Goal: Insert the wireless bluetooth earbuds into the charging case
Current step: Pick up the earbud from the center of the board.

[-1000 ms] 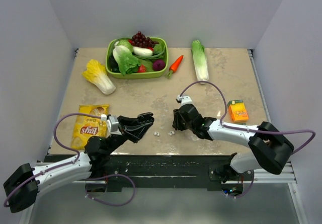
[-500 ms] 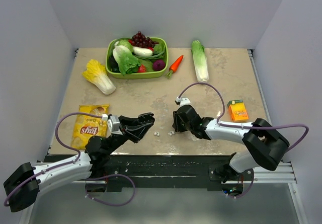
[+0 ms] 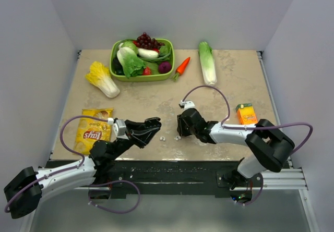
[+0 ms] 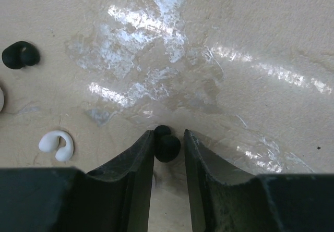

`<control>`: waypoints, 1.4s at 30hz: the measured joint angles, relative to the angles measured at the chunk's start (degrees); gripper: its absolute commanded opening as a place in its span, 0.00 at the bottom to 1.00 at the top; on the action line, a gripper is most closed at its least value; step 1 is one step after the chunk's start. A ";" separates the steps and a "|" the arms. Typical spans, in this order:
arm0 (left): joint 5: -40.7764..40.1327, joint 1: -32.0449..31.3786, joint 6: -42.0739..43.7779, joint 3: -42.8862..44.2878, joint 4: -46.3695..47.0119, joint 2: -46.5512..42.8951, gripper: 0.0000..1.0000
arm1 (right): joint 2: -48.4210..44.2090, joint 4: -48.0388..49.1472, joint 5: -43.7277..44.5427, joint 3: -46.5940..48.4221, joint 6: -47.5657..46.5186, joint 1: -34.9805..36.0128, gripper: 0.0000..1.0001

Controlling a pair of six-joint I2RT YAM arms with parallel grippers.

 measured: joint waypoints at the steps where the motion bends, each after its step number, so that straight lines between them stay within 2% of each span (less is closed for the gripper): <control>1: 0.17 0.00 0.00 0.00 0.04 0.00 0.00 | 0.44 0.13 -0.02 0.39 -0.13 0.00 0.39; 4: 0.37 0.00 0.00 0.00 -0.04 -0.17 0.00 | 1.44 0.52 0.00 1.38 -0.68 0.00 0.47; 8: 0.39 0.00 0.00 0.00 0.02 -0.55 0.00 | 2.16 0.15 0.15 2.38 -1.46 -0.02 0.47; 12: 0.39 0.00 0.00 0.00 0.20 -0.22 0.00 | 2.16 -1.44 0.28 3.10 -1.84 -0.22 0.54; 15: 0.42 0.00 0.00 0.00 0.44 0.20 0.00 | 0.96 -3.15 0.70 3.26 -1.73 -0.37 0.53; 17: 0.44 0.00 0.00 0.00 0.50 0.39 0.00 | -1.33 -4.44 1.20 2.93 -1.44 -0.37 0.51; 20: 0.46 0.00 0.00 0.00 0.55 0.44 0.00 | -7.41 -5.66 1.75 1.62 -0.70 -0.37 0.42; 24: 0.48 0.00 0.00 0.00 0.98 0.68 0.00 | -12.04 -6.47 1.75 0.50 0.61 -0.28 0.17; 25: 0.52 0.00 0.00 0.00 1.18 0.83 0.00 | -12.28 -6.60 1.70 0.17 1.03 -0.22 0.16; 29: 0.79 0.00 -0.09 0.00 1.51 1.66 0.00 | -11.96 -8.87 1.75 -0.92 1.77 0.09 0.23; 34: 1.03 0.00 -0.44 0.00 1.77 1.88 0.00 | -11.98 -9.68 1.53 -1.14 1.44 1.88 0.37; 42: 1.25 0.00 -1.51 0.00 3.45 2.62 0.00 | -8.92 -8.79 -1.36 0.24 -0.94 3.93 0.41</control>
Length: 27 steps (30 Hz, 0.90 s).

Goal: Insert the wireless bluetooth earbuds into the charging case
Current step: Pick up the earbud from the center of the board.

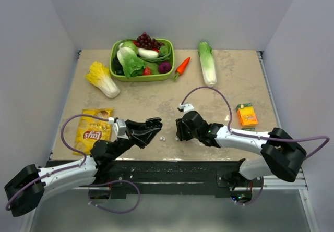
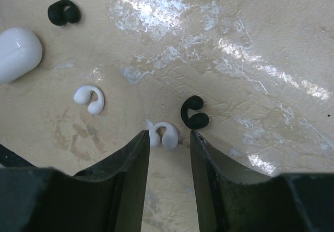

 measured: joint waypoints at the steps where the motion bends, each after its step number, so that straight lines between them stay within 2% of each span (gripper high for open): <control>1: 0.00 0.00 -0.02 0.00 0.09 0.00 0.00 | 0.66 0.07 -0.15 0.22 -0.24 0.00 0.41; 11: 0.00 0.00 -0.04 0.00 0.24 0.00 0.00 | 5.01 0.48 -1.20 1.31 -1.95 0.00 0.41; 27: 0.02 0.00 -0.22 0.00 2.58 2.67 0.00 | 5.20 1.99 -1.18 3.04 -3.41 0.00 0.41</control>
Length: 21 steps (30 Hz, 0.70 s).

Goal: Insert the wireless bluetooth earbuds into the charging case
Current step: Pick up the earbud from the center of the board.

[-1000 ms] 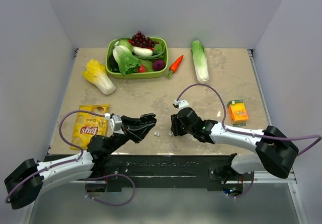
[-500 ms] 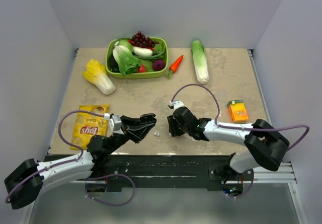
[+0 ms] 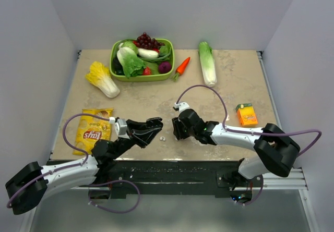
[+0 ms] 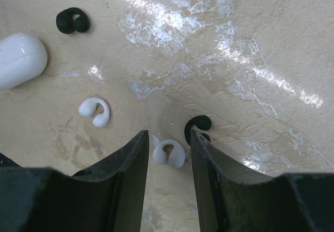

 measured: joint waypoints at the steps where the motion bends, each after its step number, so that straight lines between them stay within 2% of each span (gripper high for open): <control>1: 0.02 0.00 0.00 0.00 0.07 0.04 0.00 | 0.02 0.00 0.00 0.00 -0.07 0.00 0.41; 21: 0.22 0.00 -0.90 0.00 0.85 0.92 0.00 | 3.43 1.62 0.55 0.39 -0.33 -0.13 0.41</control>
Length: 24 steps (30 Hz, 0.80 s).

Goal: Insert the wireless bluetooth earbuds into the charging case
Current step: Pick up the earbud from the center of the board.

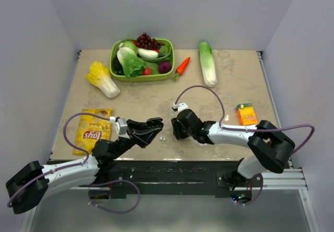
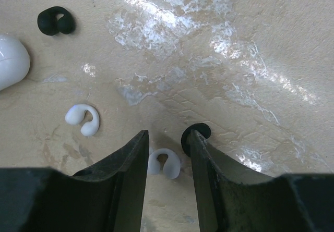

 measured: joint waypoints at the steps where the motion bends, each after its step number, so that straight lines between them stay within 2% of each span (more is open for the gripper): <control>1: 0.00 0.00 0.00 0.00 0.00 0.00 0.00 | 0.00 -0.02 0.22 0.00 0.00 0.00 0.41; 24: 0.00 0.00 -0.20 0.00 0.57 0.81 0.00 | -0.74 -2.27 5.27 0.00 0.11 -0.02 0.35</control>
